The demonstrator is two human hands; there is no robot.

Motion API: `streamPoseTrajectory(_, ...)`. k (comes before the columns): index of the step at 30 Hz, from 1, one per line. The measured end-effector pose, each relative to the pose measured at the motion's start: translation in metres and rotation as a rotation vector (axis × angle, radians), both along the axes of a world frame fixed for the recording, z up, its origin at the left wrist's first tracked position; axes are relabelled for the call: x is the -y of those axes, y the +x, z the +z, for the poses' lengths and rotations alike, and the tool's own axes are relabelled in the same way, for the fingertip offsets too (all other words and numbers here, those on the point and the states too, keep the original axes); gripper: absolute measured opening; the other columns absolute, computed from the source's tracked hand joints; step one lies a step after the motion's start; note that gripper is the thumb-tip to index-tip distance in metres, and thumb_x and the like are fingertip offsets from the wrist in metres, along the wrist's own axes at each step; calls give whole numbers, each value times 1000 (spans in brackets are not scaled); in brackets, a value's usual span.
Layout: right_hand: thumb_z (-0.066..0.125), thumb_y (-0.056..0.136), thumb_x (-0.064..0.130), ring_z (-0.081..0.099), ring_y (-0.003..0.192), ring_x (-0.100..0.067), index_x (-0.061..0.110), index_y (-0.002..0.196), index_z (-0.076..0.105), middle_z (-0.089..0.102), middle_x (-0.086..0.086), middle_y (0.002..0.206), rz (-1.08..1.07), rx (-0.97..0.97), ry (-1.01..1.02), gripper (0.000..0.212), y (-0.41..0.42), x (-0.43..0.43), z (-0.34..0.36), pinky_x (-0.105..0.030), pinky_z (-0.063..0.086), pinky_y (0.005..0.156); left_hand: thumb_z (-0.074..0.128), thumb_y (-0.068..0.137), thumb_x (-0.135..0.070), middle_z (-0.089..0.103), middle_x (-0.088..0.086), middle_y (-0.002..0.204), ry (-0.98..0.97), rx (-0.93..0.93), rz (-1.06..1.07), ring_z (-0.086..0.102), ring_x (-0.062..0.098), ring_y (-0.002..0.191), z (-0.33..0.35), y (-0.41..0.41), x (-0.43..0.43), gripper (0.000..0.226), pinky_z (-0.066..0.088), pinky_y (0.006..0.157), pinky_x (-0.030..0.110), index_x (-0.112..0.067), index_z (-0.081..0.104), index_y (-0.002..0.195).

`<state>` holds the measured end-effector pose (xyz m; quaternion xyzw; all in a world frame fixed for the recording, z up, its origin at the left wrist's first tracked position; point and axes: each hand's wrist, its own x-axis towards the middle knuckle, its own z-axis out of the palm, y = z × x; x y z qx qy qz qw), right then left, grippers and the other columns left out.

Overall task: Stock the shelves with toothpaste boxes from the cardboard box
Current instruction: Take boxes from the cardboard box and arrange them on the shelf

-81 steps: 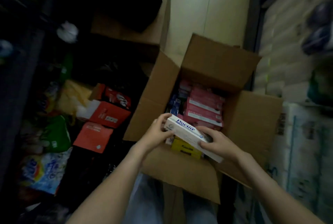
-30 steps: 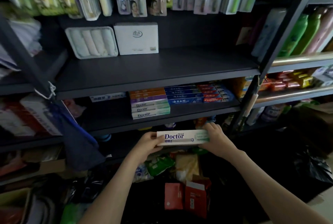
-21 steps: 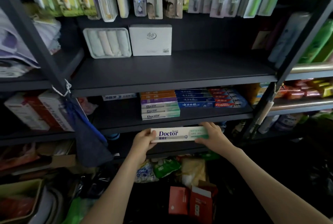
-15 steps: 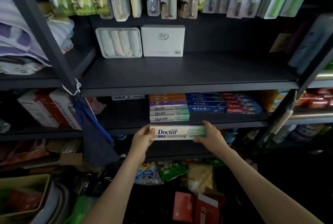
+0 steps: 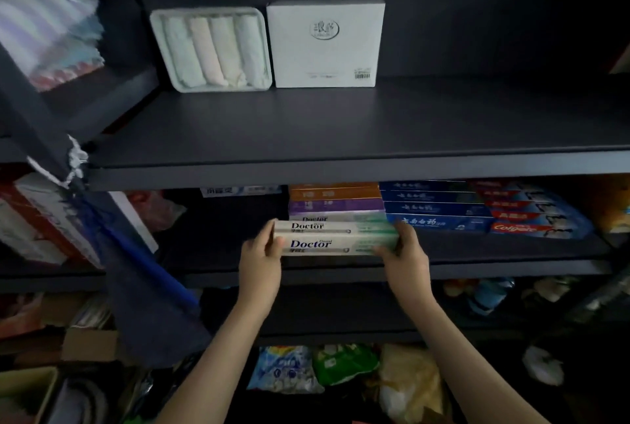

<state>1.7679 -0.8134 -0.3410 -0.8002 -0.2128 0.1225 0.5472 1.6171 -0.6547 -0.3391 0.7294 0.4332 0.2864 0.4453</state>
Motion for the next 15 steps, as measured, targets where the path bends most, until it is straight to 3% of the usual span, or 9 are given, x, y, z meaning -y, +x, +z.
streamPoseTrajectory(5, 58, 91, 7, 54, 104, -18, 21, 141, 34, 54, 0, 115, 0, 124, 5, 57, 41, -30, -16, -35, 49, 84, 44, 100, -34, 47, 6, 135, 65, -60, -42, 46, 26, 125, -17, 37, -26, 43, 39, 99, 35, -32, 41, 143)
streamPoseTrajectory(9, 50, 93, 3, 54, 94, -18, 16, 139, 33, 52, 0, 108, 39, 188, -39, 51, 58, -47, -26, -26, 43, 69, 42, 101, -33, 51, 0, 139, 42, -30, -84, 50, 18, 124, -26, 51, -40, 44, 41, 98, 29, -29, 38, 145)
streamPoseTrajectory(15, 55, 93, 7, 51, 93, -13, 12, 138, 38, 51, 4, 105, 50, 189, -26, 48, 67, -50, -37, -25, 41, 74, 38, 102, -30, 60, 0, 127, 83, -5, -60, 56, 19, 116, -26, 63, -43, 37, 43, 91, 28, -25, 48, 137)
